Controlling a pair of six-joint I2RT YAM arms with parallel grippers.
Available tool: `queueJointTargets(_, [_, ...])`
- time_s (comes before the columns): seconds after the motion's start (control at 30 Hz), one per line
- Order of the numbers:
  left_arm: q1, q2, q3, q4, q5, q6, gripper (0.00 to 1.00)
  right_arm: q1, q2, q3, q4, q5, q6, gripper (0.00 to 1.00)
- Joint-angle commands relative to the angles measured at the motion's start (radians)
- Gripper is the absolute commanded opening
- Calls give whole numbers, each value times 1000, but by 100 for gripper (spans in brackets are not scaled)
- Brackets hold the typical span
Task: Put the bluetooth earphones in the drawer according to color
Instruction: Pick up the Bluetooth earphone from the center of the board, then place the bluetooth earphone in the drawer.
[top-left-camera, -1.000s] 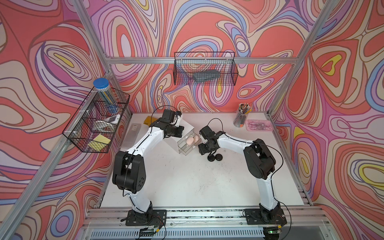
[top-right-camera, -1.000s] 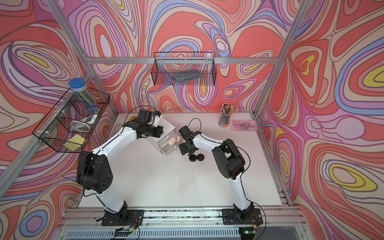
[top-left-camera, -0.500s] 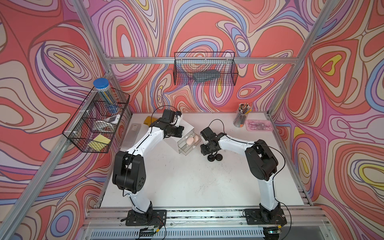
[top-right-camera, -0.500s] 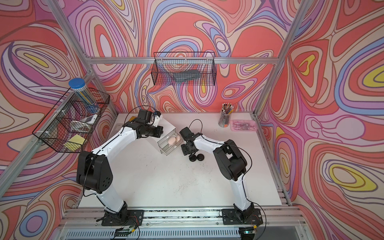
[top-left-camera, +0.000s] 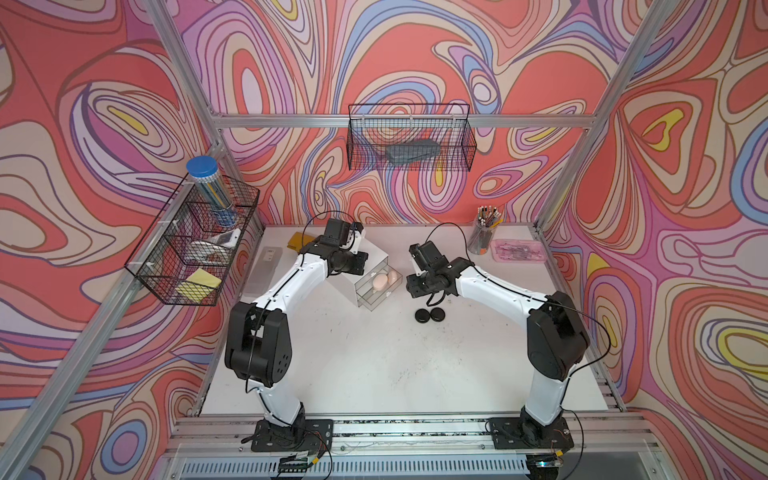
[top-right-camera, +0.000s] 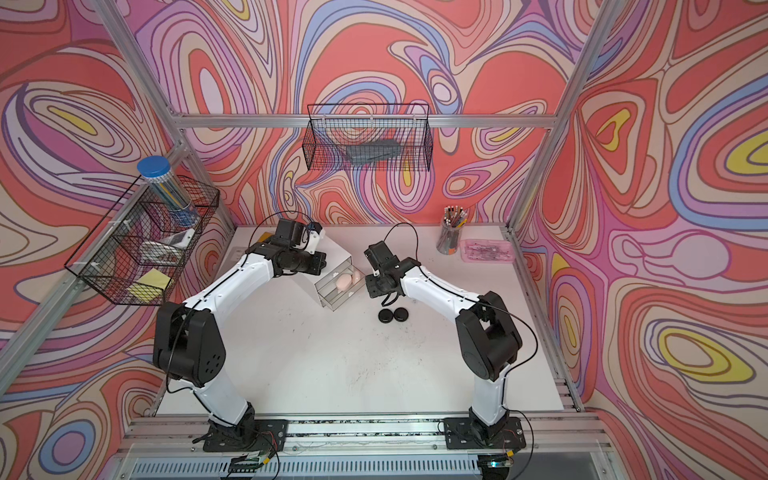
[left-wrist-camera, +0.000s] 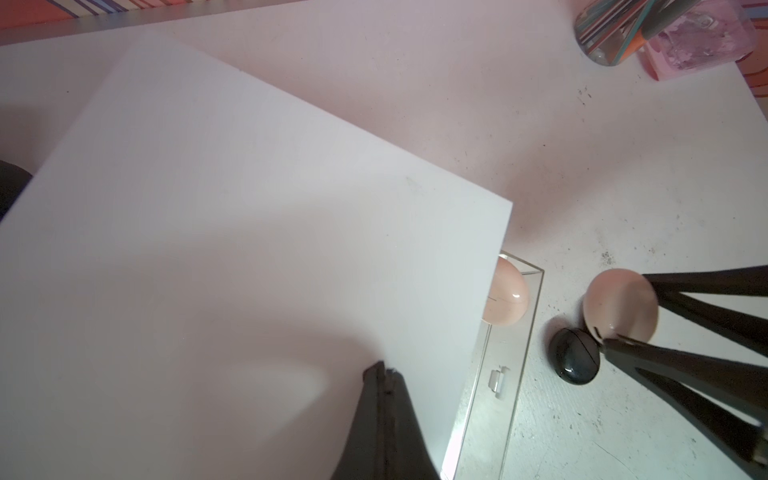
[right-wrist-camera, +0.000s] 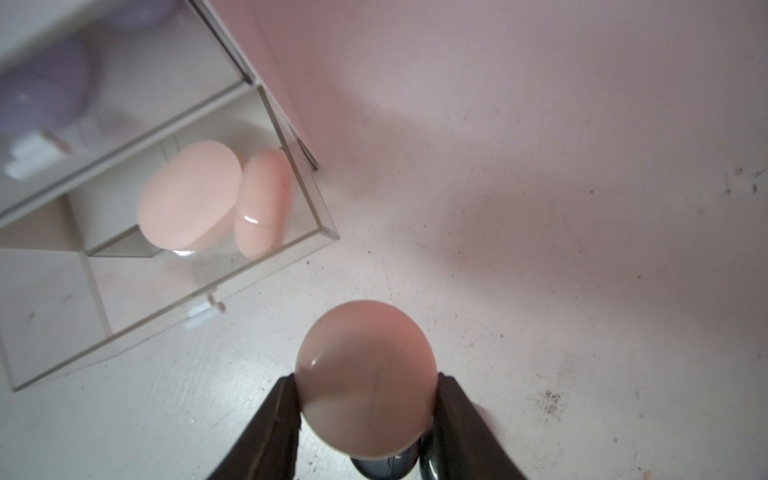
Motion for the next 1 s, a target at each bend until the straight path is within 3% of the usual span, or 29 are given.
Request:
queueJointTargets(0.0, [-17, 67, -33, -161, -15, -4, 0, 8, -23, 50, -2, -41, -11, 46])
queueJointTargets(0.43, [-17, 59, -30, -162, -28, -5, 0, 99, 79, 182, 12, -138, -19, 46])
queueJointTargets(0.97, [-17, 58, -29, -164, -36, -5, 0, 147, 189, 229, 98, -220, 32, 46])
